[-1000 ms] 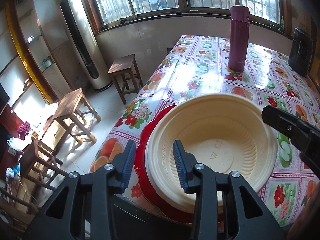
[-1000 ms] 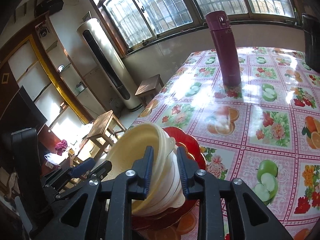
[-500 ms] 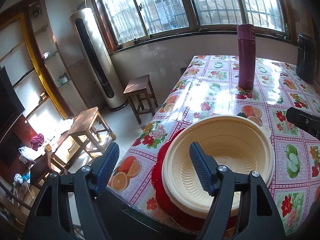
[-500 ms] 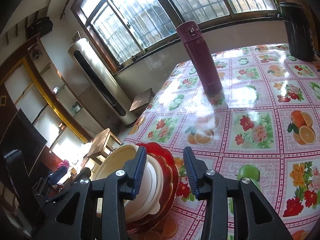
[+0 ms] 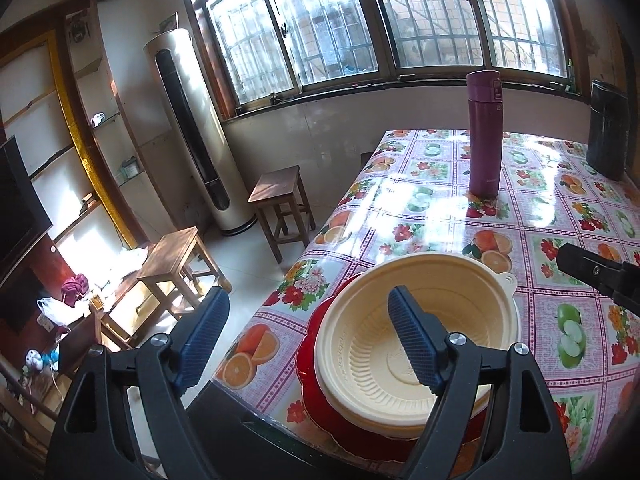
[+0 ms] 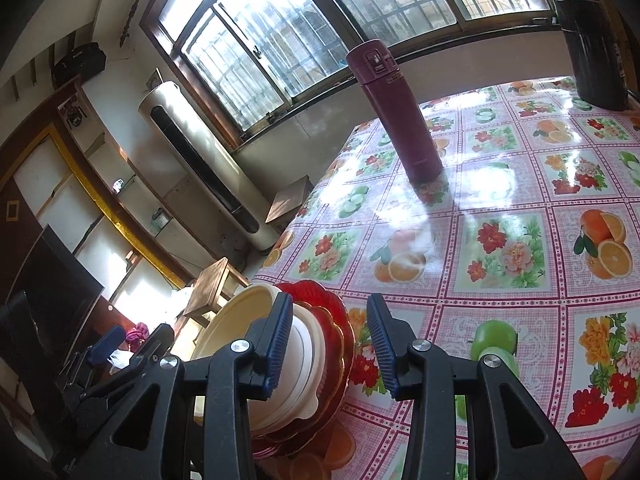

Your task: Organize plates and bowls

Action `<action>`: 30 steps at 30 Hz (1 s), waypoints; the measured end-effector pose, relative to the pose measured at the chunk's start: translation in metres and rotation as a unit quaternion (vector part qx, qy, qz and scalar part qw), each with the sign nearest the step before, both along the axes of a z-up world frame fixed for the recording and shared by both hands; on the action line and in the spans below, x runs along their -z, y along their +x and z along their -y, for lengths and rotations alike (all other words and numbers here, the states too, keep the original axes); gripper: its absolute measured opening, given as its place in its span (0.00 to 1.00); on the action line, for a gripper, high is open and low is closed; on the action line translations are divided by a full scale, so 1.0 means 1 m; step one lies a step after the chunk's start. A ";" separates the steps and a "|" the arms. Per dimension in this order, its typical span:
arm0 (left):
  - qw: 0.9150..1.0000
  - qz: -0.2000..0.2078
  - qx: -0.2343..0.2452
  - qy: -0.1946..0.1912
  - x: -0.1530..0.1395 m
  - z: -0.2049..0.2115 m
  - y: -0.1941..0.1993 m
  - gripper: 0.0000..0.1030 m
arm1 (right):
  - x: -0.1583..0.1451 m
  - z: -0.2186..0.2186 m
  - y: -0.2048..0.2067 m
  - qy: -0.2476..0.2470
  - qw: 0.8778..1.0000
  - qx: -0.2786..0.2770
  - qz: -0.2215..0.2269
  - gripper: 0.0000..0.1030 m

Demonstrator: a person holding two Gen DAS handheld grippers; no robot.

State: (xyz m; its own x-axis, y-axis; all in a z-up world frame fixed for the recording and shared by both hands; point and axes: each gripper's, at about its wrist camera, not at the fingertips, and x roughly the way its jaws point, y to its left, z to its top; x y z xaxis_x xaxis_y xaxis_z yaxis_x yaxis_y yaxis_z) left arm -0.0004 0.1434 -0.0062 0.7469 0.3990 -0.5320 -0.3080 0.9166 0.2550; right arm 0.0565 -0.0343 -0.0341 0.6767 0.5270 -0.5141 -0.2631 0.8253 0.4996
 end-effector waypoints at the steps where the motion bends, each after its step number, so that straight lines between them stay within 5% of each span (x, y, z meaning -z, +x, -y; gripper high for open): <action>1: 1.000 -0.001 0.000 -0.001 0.000 0.000 0.000 0.80 | 0.000 0.000 -0.002 0.000 1.000 -0.001 0.001 0.40; 9: 1.000 0.006 0.002 -0.011 0.001 0.000 -0.006 0.80 | -0.002 -0.004 -0.012 0.000 1.000 -0.016 0.017 0.44; 18: 0.997 0.051 0.023 -0.057 -0.002 -0.007 -0.027 0.83 | 0.001 -0.012 -0.048 -0.005 0.995 -0.048 0.090 0.78; 24: 0.996 0.045 0.035 -0.066 0.002 -0.003 -0.036 0.83 | 0.007 -0.006 -0.065 0.017 0.991 -0.044 0.123 0.98; 30: 0.996 0.060 0.041 -0.060 -0.005 0.002 -0.047 0.90 | -0.001 0.003 -0.082 0.034 0.986 -0.035 0.158 1.00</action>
State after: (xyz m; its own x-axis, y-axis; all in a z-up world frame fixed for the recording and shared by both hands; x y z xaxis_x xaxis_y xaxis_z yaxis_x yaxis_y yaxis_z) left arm -0.0469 0.1415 -0.0010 0.8356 0.2728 -0.4768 -0.2524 0.9616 0.1077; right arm -0.0252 -0.0375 -0.0332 0.7585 0.6042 -0.2443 -0.4698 0.7667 0.4375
